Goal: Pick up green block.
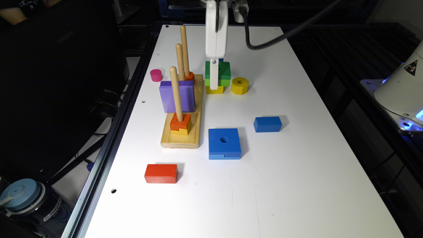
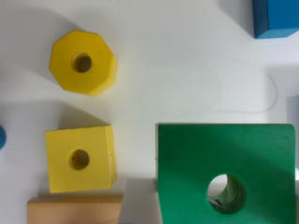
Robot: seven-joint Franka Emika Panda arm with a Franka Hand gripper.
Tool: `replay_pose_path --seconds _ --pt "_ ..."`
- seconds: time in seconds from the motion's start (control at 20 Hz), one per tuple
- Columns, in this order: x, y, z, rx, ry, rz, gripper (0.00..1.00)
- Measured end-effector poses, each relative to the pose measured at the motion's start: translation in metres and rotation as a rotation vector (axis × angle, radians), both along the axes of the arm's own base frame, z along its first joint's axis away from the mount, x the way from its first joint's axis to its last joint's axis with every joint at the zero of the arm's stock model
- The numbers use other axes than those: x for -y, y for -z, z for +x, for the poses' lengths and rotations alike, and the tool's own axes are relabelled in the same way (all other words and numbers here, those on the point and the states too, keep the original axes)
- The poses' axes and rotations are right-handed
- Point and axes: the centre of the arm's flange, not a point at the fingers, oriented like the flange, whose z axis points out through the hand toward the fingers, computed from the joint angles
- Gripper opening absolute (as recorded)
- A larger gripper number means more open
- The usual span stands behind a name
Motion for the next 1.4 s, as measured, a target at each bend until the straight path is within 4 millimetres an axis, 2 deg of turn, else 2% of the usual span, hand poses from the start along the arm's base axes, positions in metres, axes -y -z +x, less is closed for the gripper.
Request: replay_pose_path --seconds 0.1,0.35,0.45,0.55,1.4 --pt "-0.001 -0.014 -0.003 -0.001 0.0 0.0 0.0" --pt "0.0 -0.025 -0.002 0.006 0.0 0.0 0.0" --pt "0.0 -0.051 -0.002 0.007 0.001 -0.001 0.0" --pt "0.0 -0.068 -0.006 0.004 0.001 0.002 0.0" --pt "0.0 -0.07 -0.005 0.004 0.002 0.005 0.0"
